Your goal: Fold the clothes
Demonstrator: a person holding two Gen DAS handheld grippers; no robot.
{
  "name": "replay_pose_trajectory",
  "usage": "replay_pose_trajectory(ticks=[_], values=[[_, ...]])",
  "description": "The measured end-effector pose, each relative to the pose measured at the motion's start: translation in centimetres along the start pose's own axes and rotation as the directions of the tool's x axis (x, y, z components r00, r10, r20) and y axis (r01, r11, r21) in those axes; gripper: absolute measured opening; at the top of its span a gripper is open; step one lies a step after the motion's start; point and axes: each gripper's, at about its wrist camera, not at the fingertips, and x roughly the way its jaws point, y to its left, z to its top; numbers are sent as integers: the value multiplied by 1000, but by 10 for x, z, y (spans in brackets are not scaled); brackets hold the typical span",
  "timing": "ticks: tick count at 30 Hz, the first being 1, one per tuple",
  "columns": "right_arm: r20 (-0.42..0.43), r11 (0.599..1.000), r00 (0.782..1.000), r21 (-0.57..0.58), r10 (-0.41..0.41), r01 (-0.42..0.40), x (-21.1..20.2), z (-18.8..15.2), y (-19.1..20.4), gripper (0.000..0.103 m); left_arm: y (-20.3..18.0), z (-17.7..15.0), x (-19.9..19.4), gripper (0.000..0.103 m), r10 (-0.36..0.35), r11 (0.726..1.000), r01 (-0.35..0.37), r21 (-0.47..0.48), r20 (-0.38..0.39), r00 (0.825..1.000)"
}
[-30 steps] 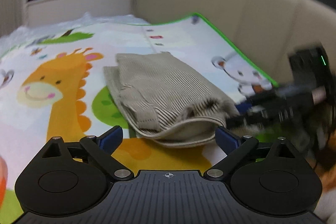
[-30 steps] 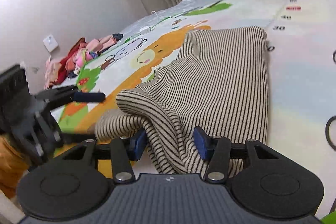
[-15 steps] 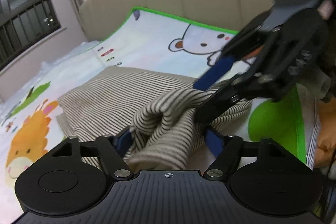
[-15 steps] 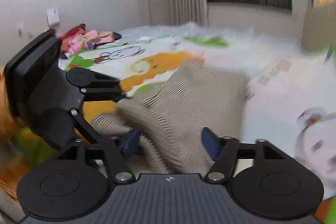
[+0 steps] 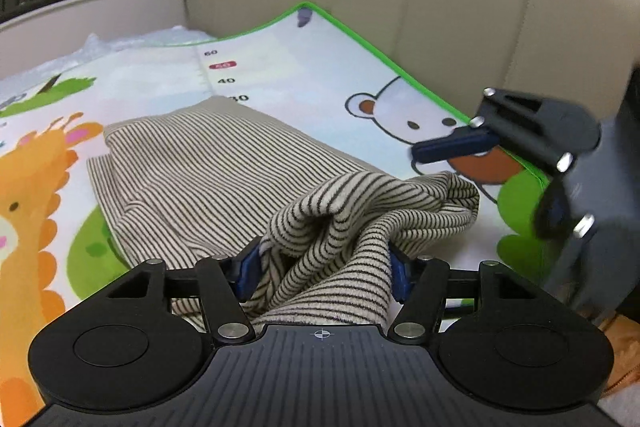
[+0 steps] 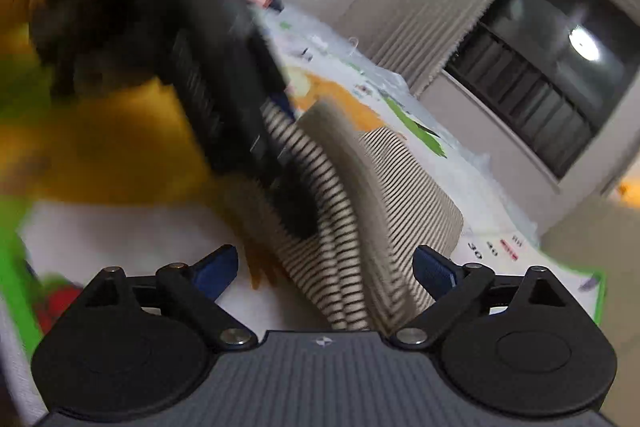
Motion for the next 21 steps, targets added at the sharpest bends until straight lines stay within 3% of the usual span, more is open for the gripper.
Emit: replay_pose_trajectory(ticks=[2,3,6,8,15,17,21], values=[[0,1000,1000,-19,-19,19,9,1,3,84,1,1,1,65,0,1000,0,-7,4,1000],[-4,998,999,-48,-39,39,14,3,5,72,2,1,2,65,-1,1000,1,-12,7,1000],[-21,978,994,-182,-106,101,32,6,15,55,5,0,2,66,-5,999,6,-33,20,1000],[-41,981,995,-174,-95,87,40,8,12,45,7,-1,1,67,-2,999,3,-46,26,1000],[-92,1000,996,-16,1,-2,35,17,-8,31,19,-9,-25,73,27,992,-22,-123,45,999],[-99,999,994,24,38,-36,25,17,-15,29,22,-14,-43,81,19,990,-9,-138,68,997],[-97,985,982,76,163,-156,-3,14,-29,28,42,-17,-79,83,45,971,-11,-239,139,989]])
